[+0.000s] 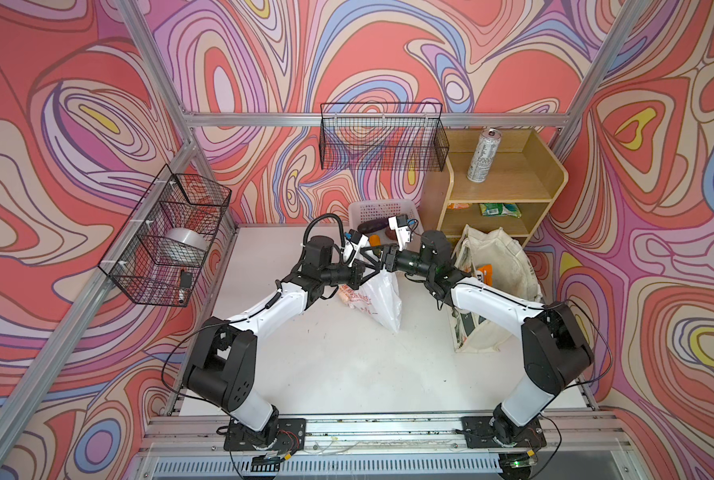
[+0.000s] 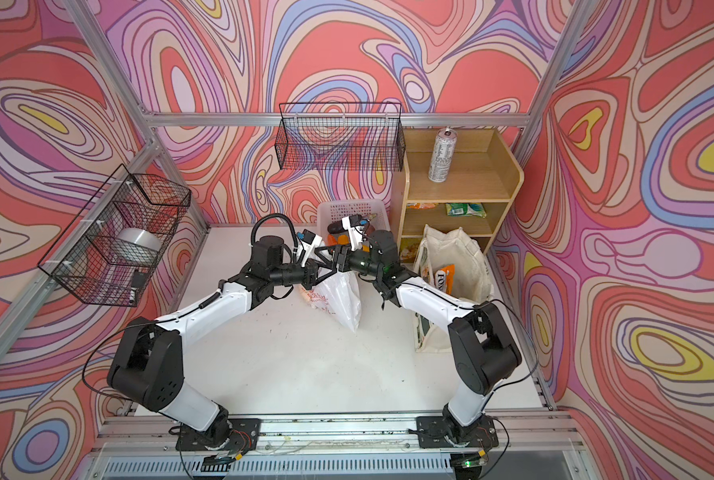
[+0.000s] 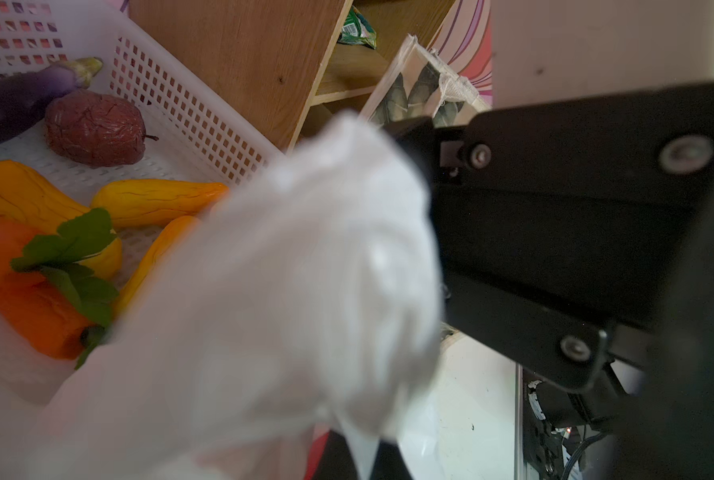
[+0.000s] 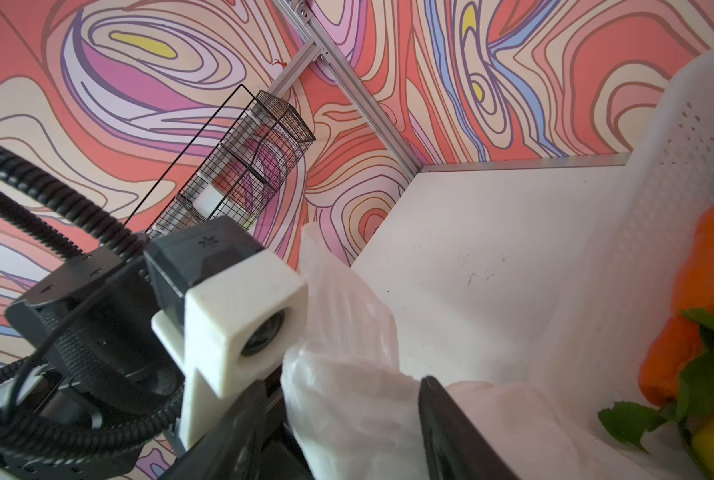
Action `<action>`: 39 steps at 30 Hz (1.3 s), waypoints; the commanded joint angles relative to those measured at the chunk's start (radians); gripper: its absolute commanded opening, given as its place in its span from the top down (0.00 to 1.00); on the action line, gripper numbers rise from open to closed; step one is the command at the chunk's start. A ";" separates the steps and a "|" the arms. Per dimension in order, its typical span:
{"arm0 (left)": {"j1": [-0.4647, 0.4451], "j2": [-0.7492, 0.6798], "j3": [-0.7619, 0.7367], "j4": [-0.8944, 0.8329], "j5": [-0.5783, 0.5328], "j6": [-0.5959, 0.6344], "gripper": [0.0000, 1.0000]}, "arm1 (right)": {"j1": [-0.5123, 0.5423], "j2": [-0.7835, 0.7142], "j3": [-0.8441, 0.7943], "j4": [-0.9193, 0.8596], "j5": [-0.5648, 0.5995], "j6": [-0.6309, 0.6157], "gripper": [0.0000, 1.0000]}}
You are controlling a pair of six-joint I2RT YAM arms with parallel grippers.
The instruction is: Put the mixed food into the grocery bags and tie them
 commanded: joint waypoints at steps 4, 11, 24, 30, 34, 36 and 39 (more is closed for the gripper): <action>0.003 -0.001 0.035 -0.004 0.058 0.049 1.00 | 0.009 0.046 0.064 -0.141 0.060 -0.079 0.42; 0.003 -0.014 0.033 -0.071 0.045 0.104 1.00 | 0.009 0.061 0.088 -0.181 0.095 -0.077 1.00; 0.002 -0.097 -0.065 0.013 -0.139 0.112 1.00 | -0.028 -0.131 0.024 -0.243 0.137 -0.069 0.38; 0.003 -0.156 -0.033 -0.014 -0.203 0.157 1.00 | -0.054 -0.265 0.106 -0.452 0.215 -0.097 0.35; 0.003 -0.183 0.005 -0.037 -0.208 0.180 1.00 | -0.134 -0.360 0.133 -0.597 0.297 -0.069 0.35; 0.003 -0.187 0.023 -0.049 -0.207 0.189 1.00 | -0.186 -0.406 0.137 -0.666 0.349 -0.061 0.35; 0.002 -0.183 0.025 -0.051 -0.201 0.193 1.00 | -0.277 -0.456 0.129 -0.746 0.372 -0.048 0.34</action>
